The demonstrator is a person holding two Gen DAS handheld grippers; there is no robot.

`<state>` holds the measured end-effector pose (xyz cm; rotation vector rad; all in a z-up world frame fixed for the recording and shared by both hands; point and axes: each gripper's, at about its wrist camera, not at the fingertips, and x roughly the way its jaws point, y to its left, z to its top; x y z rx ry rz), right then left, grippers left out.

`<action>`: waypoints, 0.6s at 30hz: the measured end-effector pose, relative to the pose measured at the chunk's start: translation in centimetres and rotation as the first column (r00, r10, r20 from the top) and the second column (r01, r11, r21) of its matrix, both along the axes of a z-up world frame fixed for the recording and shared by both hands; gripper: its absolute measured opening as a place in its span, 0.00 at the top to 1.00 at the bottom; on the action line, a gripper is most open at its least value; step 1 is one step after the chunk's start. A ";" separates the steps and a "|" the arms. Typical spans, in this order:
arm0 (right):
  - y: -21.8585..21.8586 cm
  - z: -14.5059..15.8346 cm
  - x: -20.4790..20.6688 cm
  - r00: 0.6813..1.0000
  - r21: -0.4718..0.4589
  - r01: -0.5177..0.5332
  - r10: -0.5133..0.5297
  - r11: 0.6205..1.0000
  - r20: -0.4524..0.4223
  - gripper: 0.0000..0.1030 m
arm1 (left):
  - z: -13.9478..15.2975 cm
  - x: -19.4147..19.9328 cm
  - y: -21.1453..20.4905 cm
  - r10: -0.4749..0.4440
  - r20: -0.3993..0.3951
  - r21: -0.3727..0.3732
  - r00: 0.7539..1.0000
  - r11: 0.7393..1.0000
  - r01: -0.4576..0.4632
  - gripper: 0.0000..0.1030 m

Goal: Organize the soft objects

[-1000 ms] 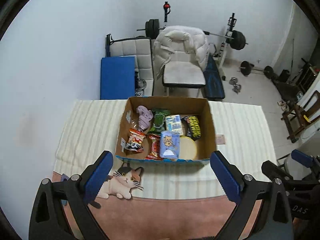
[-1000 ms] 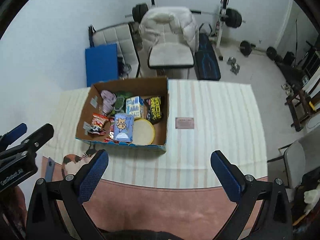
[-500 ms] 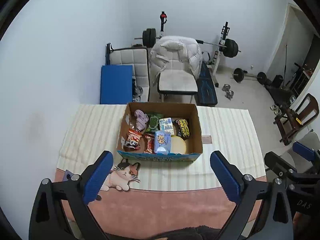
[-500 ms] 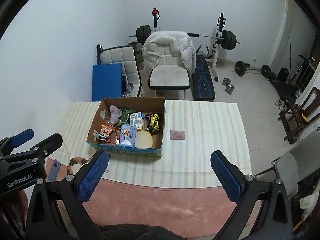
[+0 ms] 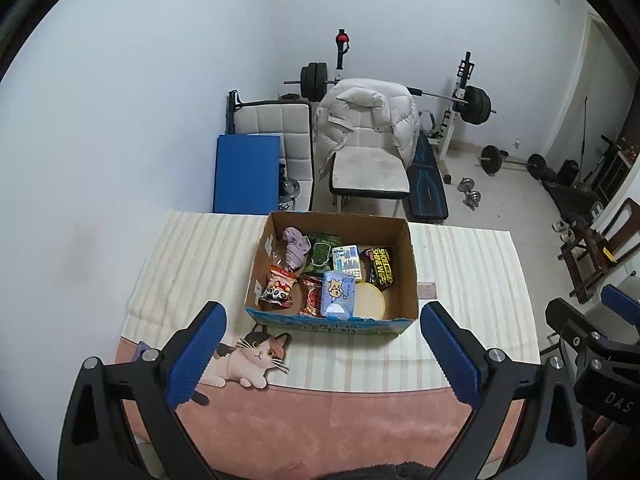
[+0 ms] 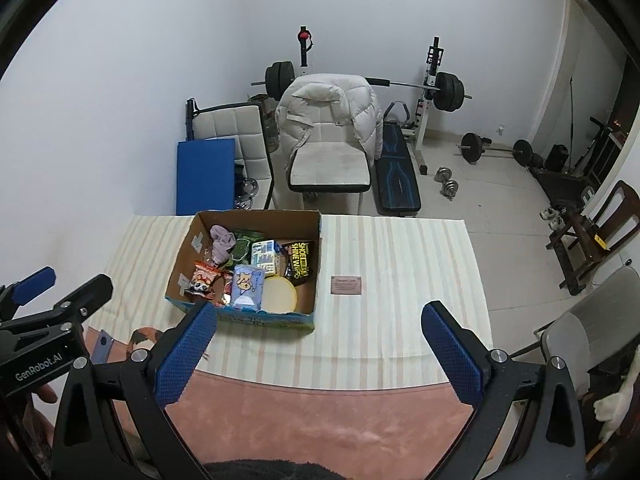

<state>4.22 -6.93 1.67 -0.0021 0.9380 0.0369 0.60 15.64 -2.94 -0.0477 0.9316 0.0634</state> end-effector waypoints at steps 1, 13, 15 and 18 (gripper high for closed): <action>-0.1 -0.1 0.2 1.000 -0.004 0.003 -0.003 1.000 -0.001 0.00 | -0.1 0.1 0.0 0.002 -0.001 0.003 1.000 1.000 -0.002 0.03; -0.7 -1.0 1.3 1.000 -0.004 0.013 -0.013 1.000 -0.014 0.00 | -0.3 0.2 -0.4 0.004 -0.001 0.019 1.000 1.000 -0.004 0.03; -0.7 -0.9 1.3 1.000 -0.006 0.012 -0.012 1.000 -0.014 0.00 | -0.3 0.3 -0.3 0.006 0.003 0.028 1.000 1.000 -0.006 0.03; -0.7 -1.0 1.4 1.000 -0.005 0.009 -0.009 1.000 -0.015 0.00 | -0.4 0.3 -0.3 0.007 0.001 0.028 1.000 1.000 -0.007 0.03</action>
